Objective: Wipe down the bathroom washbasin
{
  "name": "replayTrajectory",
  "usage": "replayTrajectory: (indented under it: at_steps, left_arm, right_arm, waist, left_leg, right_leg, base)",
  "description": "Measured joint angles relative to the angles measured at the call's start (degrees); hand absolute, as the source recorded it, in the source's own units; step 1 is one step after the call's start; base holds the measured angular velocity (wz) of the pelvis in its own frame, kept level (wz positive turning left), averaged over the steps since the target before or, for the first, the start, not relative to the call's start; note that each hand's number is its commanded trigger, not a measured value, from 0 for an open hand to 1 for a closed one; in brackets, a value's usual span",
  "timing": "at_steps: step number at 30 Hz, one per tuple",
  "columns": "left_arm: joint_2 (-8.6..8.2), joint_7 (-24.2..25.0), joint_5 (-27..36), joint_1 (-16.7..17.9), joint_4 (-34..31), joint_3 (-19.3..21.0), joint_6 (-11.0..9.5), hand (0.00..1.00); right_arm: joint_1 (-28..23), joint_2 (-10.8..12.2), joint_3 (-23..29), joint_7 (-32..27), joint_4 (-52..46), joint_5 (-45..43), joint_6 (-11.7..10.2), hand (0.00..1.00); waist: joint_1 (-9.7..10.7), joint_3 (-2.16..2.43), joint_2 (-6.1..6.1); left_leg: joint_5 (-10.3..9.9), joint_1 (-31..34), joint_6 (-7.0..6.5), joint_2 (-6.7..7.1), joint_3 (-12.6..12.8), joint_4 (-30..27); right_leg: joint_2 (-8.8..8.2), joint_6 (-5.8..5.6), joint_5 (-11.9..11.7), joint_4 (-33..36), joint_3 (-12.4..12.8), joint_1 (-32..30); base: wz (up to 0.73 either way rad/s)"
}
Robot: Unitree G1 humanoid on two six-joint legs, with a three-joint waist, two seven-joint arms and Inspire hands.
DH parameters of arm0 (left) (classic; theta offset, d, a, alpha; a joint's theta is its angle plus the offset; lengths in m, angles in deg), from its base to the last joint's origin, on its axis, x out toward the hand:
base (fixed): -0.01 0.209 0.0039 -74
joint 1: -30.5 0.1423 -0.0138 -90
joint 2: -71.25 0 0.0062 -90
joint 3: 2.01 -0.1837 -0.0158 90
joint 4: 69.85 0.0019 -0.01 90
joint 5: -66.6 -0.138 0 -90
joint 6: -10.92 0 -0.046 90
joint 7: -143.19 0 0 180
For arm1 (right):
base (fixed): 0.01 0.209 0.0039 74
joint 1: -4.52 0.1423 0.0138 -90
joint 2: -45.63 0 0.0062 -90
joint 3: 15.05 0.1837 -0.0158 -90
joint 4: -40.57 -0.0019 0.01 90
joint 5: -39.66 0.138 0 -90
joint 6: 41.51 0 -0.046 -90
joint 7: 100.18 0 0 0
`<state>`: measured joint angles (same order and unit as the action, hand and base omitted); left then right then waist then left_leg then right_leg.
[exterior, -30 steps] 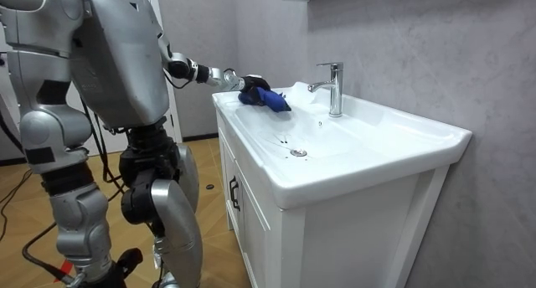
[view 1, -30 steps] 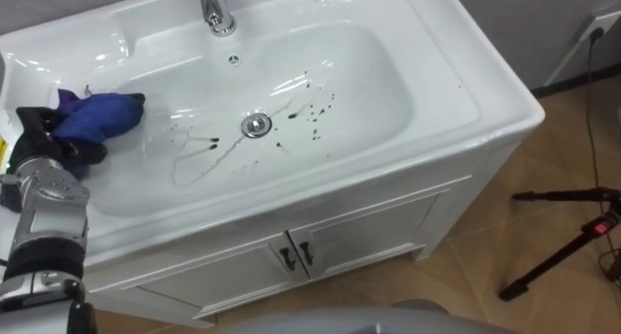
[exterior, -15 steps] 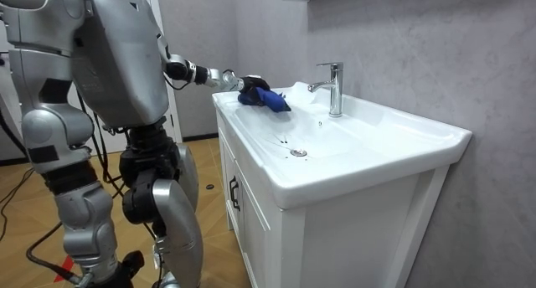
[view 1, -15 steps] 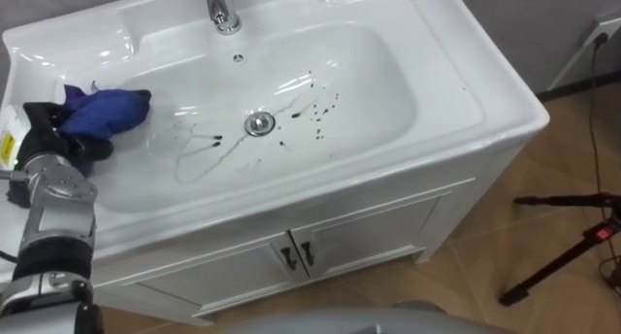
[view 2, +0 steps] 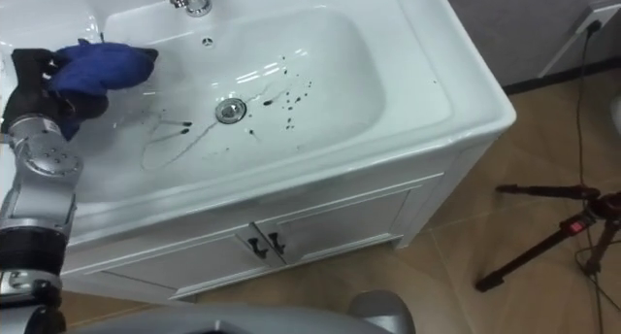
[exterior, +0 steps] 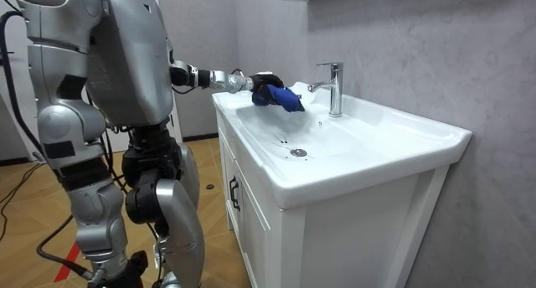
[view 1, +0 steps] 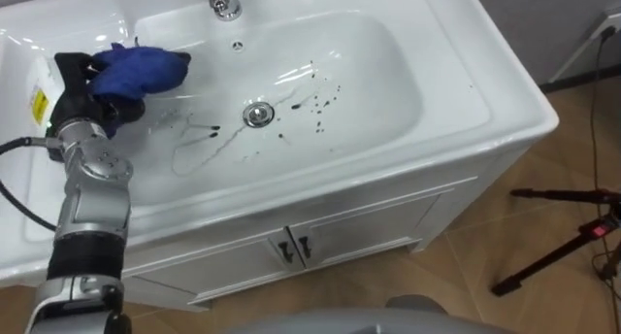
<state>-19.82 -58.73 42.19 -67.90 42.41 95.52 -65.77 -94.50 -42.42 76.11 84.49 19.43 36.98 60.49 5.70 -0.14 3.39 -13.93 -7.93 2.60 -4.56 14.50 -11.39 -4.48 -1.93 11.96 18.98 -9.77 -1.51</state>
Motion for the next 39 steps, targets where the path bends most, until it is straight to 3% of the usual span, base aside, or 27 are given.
replayTrajectory:
  at_steps: [5, 8, 22, 27, 34, 39]
  left_arm:
    - [-1.15, -0.4, 0.0, 2.3, 0.0, -1.7, -0.2, 1.00]
    - [-1.16, -0.5, -0.1, 3.8, 0.0, -1.8, -1.7, 1.00]
    - [-1.71, -1.5, -3.1, 9.4, 0.2, -3.9, -2.4, 1.00]
    - [-2.14, -0.5, -10.2, 10.9, 0.1, -4.7, -2.3, 1.00]
    - [-1.99, 2.5, -17.9, 11.4, 0.3, -4.9, -2.0, 1.00]
    - [-1.76, 5.0, -25.1, 11.4, 0.5, -6.5, -0.3, 1.00]
  right_arm:
    - [0.0, 0.6, -2.4, -0.8, 0.3, 0.5, -0.7, 0.00]
    - [0.0, 0.8, -2.4, -0.8, 0.1, 0.6, -0.7, 0.00]
    - [-0.4, 0.9, -2.4, 0.8, 0.0, 3.2, -0.1, 0.00]
    - [-1.3, 0.9, -2.1, 1.2, 0.0, 2.7, 0.0, 0.00]
    - [-1.5, 0.8, -2.0, 1.7, -0.2, 2.3, 0.0, 0.00]
    - [-1.2, 0.6, -2.0, 1.2, -0.3, 2.4, 0.0, 0.00]
  waist:
    - [-0.7, -0.07, -0.81]
    - [-1.1, 0.07, -1.28]
    - [-1.1, 0.26, -1.02]
    - [-1.1, 0.43, -0.75]
    - [-1.0, 0.17, -1.39]
    - [-1.1, 0.17, -1.40]
  left_leg:
    - [0.0, -0.6, 0.00, -0.01, 0.2, 0.1]
    - [0.0, -0.2, 0.00, 0.10, 0.2, -0.2]
    - [0.0, -0.6, -0.01, 0.03, -0.8, 0.5]
    - [0.0, -0.7, 0.01, -0.04, -0.7, 0.5]
    - [0.0, -0.9, 0.01, -0.03, -0.2, 0.5]
    - [0.0, -0.8, 0.01, -0.03, 0.5, 0.5]
  right_leg:
    - [-0.05, 0.00, 0.0, 0.8, -0.6, 0.1]
    - [-0.26, 0.01, 0.0, 0.6, -1.0, 0.0]
    - [-0.12, 0.22, -0.2, -0.5, -1.7, 1.1]
    - [0.00, 0.23, -0.2, -0.3, -1.7, 1.2]
    - [-0.05, 0.20, -0.1, -0.3, -1.6, 1.1]
    - [-0.04, 0.20, -0.1, -0.3, -1.2, 0.8]
  base:
    - [-0.11]
    - [0.05]
    - [0.05]
    - [-0.01]
    - [-0.02]
    - [-0.03]
